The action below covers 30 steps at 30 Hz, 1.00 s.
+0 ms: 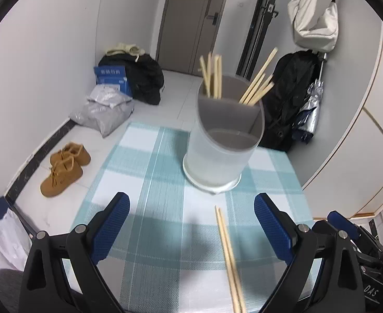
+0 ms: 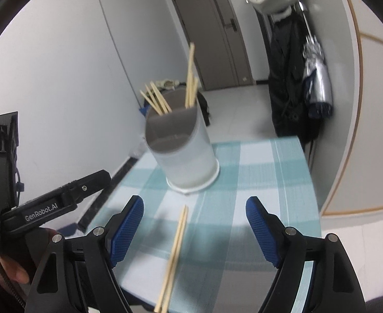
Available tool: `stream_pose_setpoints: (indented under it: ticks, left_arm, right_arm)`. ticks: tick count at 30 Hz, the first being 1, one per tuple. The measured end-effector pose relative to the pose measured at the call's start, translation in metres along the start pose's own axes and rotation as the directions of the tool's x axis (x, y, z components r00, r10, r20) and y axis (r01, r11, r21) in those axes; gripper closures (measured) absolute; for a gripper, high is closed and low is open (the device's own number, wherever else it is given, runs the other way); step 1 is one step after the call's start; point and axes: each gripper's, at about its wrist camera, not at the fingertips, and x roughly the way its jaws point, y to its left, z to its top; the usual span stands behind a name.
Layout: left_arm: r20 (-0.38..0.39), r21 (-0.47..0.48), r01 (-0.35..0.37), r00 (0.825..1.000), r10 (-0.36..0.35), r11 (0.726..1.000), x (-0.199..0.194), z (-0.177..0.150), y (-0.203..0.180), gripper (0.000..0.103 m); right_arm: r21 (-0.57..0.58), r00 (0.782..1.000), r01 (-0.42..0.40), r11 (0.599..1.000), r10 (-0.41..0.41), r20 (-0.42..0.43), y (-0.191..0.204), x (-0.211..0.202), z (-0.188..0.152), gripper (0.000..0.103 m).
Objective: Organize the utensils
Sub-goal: 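Move both open grippers down toward the last chopsticks beside the holder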
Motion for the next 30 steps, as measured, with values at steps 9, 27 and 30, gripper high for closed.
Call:
stream_pose_setpoints:
  ticks: [9,27,30]
  left_arm:
    - [-0.073,-0.053,-0.026,0.997,0.022,0.998,0.02,-0.006,0.024,0.009]
    - [-0.073,-0.105,-0.058,0.996,0.05,0.993,0.021,0.022,0.057,0.01]
    - [-0.077,-0.114,-0.054,0.996,0.046,0.992,0.022,0.023,0.059,0.01]
  right_arm:
    - [-0.002,0.988,0.027,1.0,-0.027,-0.152,-0.005,0.035,-0.018,0.022]
    - [-0.197,0.899,0.064,0.978,-0.142,-0.415,0.024,0.132,-0.022,0.049]
    - [-0.211,0.886,0.072,0.975,-0.16,-0.436,0.026,0.138,-0.025,0.055]
